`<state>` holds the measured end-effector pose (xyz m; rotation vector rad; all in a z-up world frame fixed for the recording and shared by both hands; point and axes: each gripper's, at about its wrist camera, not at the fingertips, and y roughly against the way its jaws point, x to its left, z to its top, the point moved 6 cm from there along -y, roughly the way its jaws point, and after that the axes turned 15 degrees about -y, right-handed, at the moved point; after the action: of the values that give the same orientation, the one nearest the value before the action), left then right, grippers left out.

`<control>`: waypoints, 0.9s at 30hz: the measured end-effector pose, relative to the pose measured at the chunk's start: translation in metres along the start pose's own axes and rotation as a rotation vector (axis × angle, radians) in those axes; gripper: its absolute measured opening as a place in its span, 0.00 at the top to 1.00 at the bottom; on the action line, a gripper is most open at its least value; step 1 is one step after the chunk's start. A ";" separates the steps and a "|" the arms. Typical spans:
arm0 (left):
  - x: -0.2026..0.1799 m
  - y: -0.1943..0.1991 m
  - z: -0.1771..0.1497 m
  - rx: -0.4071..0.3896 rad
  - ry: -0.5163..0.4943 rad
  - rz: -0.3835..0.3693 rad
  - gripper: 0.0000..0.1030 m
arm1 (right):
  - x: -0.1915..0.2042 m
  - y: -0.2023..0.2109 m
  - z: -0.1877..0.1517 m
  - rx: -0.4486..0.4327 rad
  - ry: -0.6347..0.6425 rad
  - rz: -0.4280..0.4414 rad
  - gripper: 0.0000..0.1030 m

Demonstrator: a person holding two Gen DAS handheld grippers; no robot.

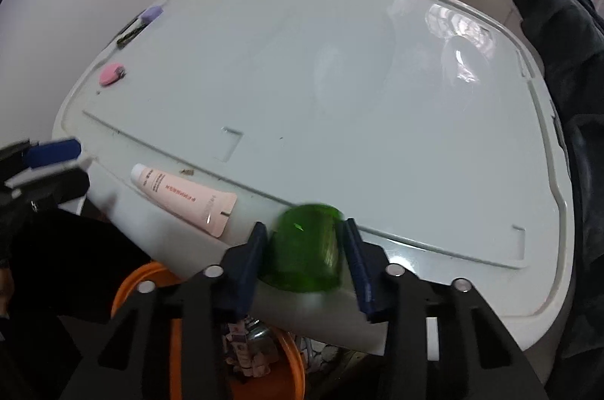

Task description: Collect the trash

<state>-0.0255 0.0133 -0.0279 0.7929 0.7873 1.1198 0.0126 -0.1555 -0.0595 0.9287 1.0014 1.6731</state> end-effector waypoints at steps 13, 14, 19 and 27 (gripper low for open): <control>-0.049 -0.039 0.011 0.062 -0.069 -0.028 0.29 | -0.023 0.041 0.017 -0.116 -0.134 0.101 0.64; -0.052 -0.046 0.013 0.073 -0.065 -0.028 0.29 | -0.023 0.043 0.016 -0.118 -0.130 0.104 0.64; -0.058 -0.064 0.018 0.089 -0.093 0.089 0.24 | -0.024 0.048 0.017 -0.133 -0.130 0.118 0.64; -0.047 -0.054 0.017 -0.011 -0.087 0.098 0.58 | -0.029 0.056 0.019 -0.159 -0.145 0.137 0.64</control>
<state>0.0024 -0.0473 -0.0588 0.8729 0.6746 1.1680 0.0183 -0.1919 -0.0046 1.0146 0.7106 1.7431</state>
